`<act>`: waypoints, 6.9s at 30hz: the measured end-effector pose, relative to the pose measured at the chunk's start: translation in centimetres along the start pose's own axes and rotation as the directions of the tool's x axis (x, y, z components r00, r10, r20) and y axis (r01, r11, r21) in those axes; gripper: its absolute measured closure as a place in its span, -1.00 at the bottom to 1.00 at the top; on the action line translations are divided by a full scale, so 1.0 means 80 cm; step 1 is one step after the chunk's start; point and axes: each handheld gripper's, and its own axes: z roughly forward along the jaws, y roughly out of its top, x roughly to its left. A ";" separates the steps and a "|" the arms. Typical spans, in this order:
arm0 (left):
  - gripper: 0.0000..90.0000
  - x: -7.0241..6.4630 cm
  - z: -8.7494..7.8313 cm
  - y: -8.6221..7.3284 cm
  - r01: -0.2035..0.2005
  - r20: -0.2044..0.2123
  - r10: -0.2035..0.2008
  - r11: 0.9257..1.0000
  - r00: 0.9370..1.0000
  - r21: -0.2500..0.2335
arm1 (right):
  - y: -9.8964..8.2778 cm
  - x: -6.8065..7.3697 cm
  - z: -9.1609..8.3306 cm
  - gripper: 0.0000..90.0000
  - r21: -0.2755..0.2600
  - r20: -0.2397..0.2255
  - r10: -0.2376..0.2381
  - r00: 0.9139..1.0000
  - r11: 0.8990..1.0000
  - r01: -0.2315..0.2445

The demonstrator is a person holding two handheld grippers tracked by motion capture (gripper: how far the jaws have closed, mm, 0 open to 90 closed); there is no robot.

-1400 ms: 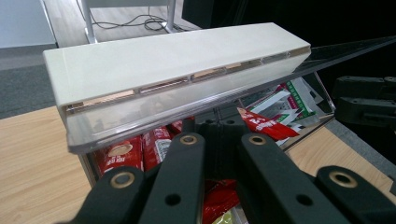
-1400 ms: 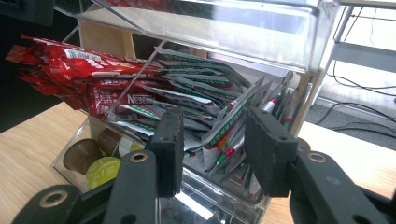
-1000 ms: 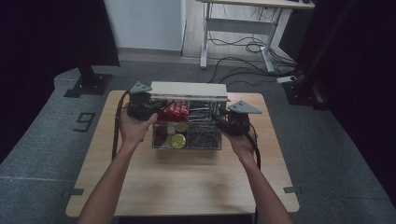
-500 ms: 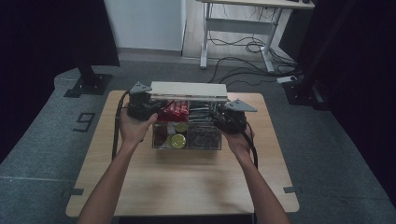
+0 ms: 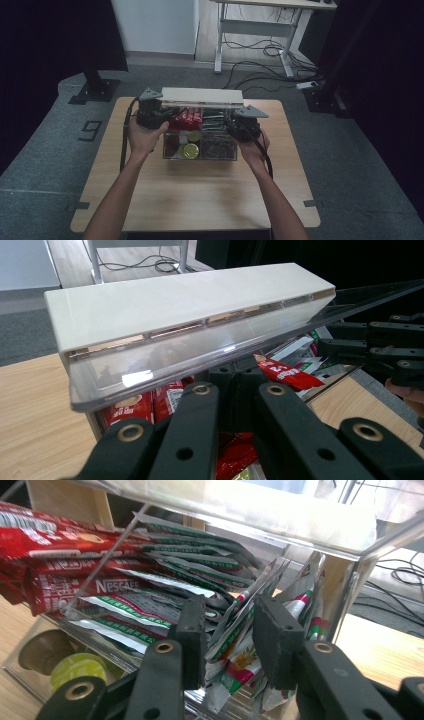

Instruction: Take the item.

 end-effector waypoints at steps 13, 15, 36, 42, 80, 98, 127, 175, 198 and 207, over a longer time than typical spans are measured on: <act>1.00 0.000 0.001 0.000 0.002 0.001 -0.002 1.000 1.000 -0.001 | 0.001 -0.002 -0.011 0.98 -0.001 -0.007 0.000 1.000 1.000 0.000; 1.00 0.000 0.001 0.000 0.001 0.000 -0.001 1.000 1.000 -0.001 | 0.001 -0.003 -0.017 0.98 -0.015 -0.014 0.007 1.000 1.000 -0.007; 1.00 -0.005 0.002 0.003 -0.006 0.000 0.006 1.000 1.000 -0.009 | -0.019 -0.025 -0.071 0.98 -0.155 -0.105 0.083 0.991 0.983 -0.099; 1.00 -0.005 0.002 0.003 -0.004 -0.001 0.004 1.000 1.000 -0.009 | -0.020 -0.026 -0.079 0.98 -0.172 -0.107 0.080 0.991 0.980 -0.098; 1.00 -0.006 0.008 0.004 0.004 0.001 -0.004 1.000 1.000 -0.005 | -0.029 -0.044 -0.122 0.99 -0.265 -0.114 0.124 0.986 0.953 -0.150; 1.00 -0.007 0.009 0.004 0.004 -0.005 -0.004 1.000 1.000 -0.005 | -0.041 -0.056 -0.141 0.99 -0.283 -0.102 0.134 0.986 0.946 -0.157; 1.00 -0.011 0.009 0.002 -0.001 0.002 0.001 1.000 1.000 -0.001 | -0.062 -0.075 -0.148 0.99 -0.254 -0.058 0.145 0.988 0.955 -0.155; 1.00 -0.014 0.012 -0.001 -0.007 0.000 0.007 1.000 1.000 0.007 | -0.149 -0.112 -0.109 0.99 -0.110 0.012 0.236 0.972 0.966 -0.233; 1.00 -0.014 0.012 -0.001 -0.006 -0.001 0.006 1.000 1.000 0.008 | -0.188 -0.119 -0.083 0.99 -0.043 0.029 0.280 0.959 0.959 -0.279; 1.00 -0.014 0.011 -0.001 -0.008 -0.002 0.008 1.000 1.000 0.010 | -0.210 -0.128 -0.070 0.99 -0.003 0.052 0.305 0.951 0.952 -0.306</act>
